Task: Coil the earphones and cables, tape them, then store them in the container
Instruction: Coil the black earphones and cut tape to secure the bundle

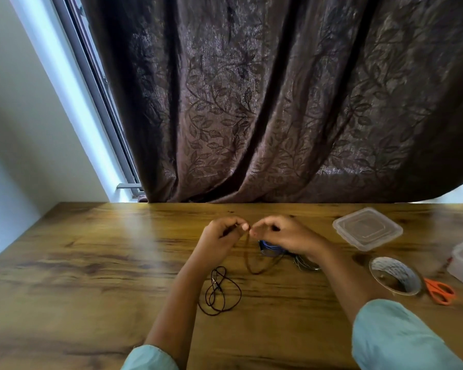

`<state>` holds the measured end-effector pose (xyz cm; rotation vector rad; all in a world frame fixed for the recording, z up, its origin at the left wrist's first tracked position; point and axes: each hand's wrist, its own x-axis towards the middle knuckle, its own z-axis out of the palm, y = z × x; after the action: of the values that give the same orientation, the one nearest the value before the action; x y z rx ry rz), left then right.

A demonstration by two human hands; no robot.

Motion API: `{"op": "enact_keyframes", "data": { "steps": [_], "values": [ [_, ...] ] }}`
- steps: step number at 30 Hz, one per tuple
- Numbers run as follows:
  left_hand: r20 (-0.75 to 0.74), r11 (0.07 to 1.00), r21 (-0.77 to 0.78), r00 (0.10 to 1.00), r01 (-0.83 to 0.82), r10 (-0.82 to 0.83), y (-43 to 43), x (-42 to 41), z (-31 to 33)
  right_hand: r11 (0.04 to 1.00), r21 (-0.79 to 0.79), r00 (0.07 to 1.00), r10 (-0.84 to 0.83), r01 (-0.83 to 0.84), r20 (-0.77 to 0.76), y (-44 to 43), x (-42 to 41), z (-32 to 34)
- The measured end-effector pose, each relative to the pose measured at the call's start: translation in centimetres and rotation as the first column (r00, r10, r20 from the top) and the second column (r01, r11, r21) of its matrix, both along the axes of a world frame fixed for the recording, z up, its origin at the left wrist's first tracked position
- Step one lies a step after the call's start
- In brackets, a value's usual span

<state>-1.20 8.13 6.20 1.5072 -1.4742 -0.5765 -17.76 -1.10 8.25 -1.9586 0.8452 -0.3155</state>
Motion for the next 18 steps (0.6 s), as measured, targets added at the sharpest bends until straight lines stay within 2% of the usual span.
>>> {"op": "enact_keyframes", "data": {
  "steps": [2, 4, 6, 12, 14, 16, 18],
  "values": [
    [0.019, 1.000, -0.006, 0.999, -0.026, 0.026, -0.2, 0.0, 0.0, 0.993, 0.078, 0.997, 0.083, -0.083, 0.006, 1.0, 0.6, 0.0],
    [0.042, 0.998, -0.003, 0.997, -0.065, 0.065, -0.2, 0.3, -0.1, 0.984, 0.147, 0.993, 0.085, -0.097, 0.082, 1.4, 0.6, 0.3],
    [0.026, 0.997, 0.013, 0.997, -0.073, 0.072, 0.1, 0.7, -0.4, 0.985, 0.141, 0.988, 0.076, -0.095, 0.134, 1.3, 0.3, 0.8],
    [-0.039, 0.988, 0.084, 0.991, -0.128, 0.131, 0.8, 1.5, -0.9, 0.984, 0.174, 0.984, -0.072, 0.043, 0.165, -1.1, -1.0, 0.8],
    [-0.043, 0.980, 0.192, 0.997, -0.053, 0.062, 1.0, 1.6, -0.6, 0.967, 0.245, 0.974, -0.123, 0.074, 0.192, -1.4, -0.9, 0.4],
    [-0.064, 0.937, 0.341, 0.997, 0.069, -0.050, 1.0, 1.5, -0.2, 0.905, 0.426, 0.927, -0.151, -0.010, 0.343, -1.4, -0.7, 0.3],
    [-0.134, 0.871, 0.463, 0.985, 0.162, -0.112, 1.0, 1.0, 0.2, 0.853, 0.512, 0.890, -0.154, -0.099, 0.429, -1.3, -0.6, 0.6]
  ]
}}
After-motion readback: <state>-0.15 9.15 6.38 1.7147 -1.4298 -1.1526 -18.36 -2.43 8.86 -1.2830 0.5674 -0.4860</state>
